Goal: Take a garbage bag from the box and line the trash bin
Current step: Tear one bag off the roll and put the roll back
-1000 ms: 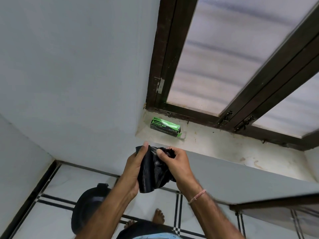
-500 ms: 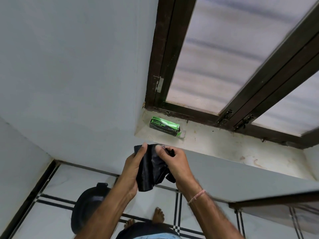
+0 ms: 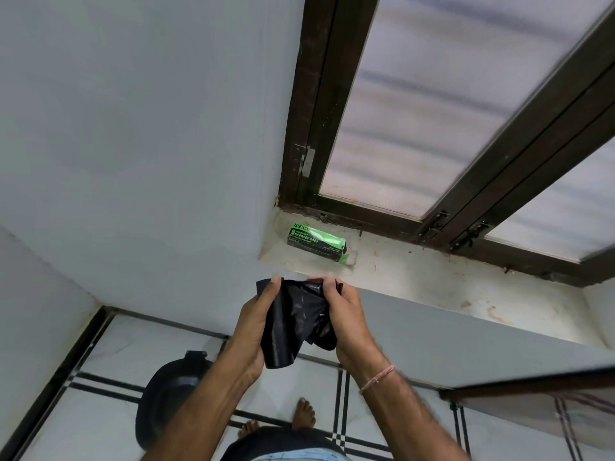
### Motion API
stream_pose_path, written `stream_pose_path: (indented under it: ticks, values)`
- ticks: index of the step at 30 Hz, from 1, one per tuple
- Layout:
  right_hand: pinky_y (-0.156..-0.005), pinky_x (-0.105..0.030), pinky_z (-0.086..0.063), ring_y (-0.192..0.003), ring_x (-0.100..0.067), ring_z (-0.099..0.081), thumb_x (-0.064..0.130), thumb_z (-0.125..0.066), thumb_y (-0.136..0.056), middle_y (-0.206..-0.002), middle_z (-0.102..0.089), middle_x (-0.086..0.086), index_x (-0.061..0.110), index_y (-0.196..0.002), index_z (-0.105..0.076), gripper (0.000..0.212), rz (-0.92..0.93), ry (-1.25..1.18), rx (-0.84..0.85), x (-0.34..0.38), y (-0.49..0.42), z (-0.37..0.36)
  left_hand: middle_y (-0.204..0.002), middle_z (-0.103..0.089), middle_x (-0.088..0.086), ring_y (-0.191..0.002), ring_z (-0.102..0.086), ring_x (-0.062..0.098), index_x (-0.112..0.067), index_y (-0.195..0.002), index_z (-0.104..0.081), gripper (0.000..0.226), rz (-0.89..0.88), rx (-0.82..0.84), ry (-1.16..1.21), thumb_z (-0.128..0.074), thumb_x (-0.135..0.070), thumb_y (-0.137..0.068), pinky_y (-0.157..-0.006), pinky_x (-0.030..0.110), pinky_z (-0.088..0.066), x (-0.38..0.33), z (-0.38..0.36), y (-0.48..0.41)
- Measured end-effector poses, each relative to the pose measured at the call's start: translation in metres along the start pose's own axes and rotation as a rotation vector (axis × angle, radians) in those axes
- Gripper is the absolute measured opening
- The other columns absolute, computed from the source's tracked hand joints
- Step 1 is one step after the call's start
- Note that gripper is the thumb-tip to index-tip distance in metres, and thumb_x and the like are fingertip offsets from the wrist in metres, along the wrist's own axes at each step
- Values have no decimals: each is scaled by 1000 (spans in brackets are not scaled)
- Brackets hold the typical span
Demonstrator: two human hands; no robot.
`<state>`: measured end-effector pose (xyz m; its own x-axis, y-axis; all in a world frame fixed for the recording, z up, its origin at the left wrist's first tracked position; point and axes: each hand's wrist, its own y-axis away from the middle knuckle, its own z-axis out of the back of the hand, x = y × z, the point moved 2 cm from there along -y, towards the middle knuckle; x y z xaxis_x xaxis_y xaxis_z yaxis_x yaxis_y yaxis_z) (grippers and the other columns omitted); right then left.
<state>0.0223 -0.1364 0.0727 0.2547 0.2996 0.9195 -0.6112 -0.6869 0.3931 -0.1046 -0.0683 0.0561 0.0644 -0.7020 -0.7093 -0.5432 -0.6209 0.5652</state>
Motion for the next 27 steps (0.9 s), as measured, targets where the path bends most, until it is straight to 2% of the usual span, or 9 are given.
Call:
stream_pose_path:
  ticks: [2,5,7,9,12,16,19,22,27]
  values:
    - [-74,-34,-60,-77,-18,-73,42,-67,-100,-87,-78,-12,7,-98,-76,36,28,58,71,2,3,-1,-109,-78,19,-101,-76,33,-7,-120,-73,63,-6,13,-12,-64,-61,-88,-79,38,-60,1,0,0]
    - [-71,-36,-59,-73,-22,-71,33,-79,-92,-83,-76,-19,4,-90,-76,29,57,122,61,1,3,-1,-110,-78,19,-102,-76,34,-7,-119,-73,65,-4,15,-20,-66,-62,-85,-80,39,-60,2,-2,2]
    - [-61,-39,-57,-68,-27,-66,31,-73,-97,-78,-71,-20,0,-92,-72,32,38,116,20,0,2,0,-110,-78,20,-100,-77,34,-8,-118,-74,65,-3,19,-30,-65,-63,-86,-78,38,-59,3,-2,2]
    - [-48,-31,-50,-61,-27,-59,31,-64,-103,-76,-64,-17,-5,-97,-67,37,21,112,-1,0,3,1,-107,-78,21,-91,-77,33,-10,-117,-76,65,-4,19,-39,-64,-66,-86,-70,37,-58,2,-1,2]
    - [-41,-24,-42,-58,-25,-55,31,-57,-107,-75,-60,-17,-11,-98,-60,43,12,107,-9,-3,3,2,-105,-78,22,-87,-75,34,-9,-116,-76,66,6,18,-34,-64,-68,-86,-69,41,-59,2,-1,2]
    - [-52,-29,-49,-65,-21,-60,33,-52,-109,-74,-63,-11,-6,-96,-61,41,-14,81,-88,-7,-1,6,-112,-78,20,-104,-75,37,-8,-119,-75,64,18,12,18,-66,-62,-86,-90,48,-60,2,-3,2]
    - [-63,-36,-55,-72,-21,-68,40,-51,-108,-84,-73,-17,2,-97,-69,43,-28,22,-50,-4,0,8,-114,-77,20,-107,-75,38,-8,-120,-75,66,17,6,22,-67,-63,-85,-100,51,-57,3,-2,2]
    - [-70,-39,-53,-74,-23,-66,49,-65,-99,-81,-70,-17,4,-85,-67,47,41,87,69,1,5,9,-115,-77,19,-108,-75,37,-10,-120,-75,66,10,7,-5,-66,-65,-85,-101,53,-56,5,-1,3]
    - [-58,-34,-54,-65,-22,-68,27,-80,-92,-73,-73,-9,2,-90,-77,24,6,95,101,1,8,10,-112,-77,21,-105,-75,39,-8,-120,-74,64,-2,10,-20,-67,-62,-87,-93,51,-60,6,-1,4]
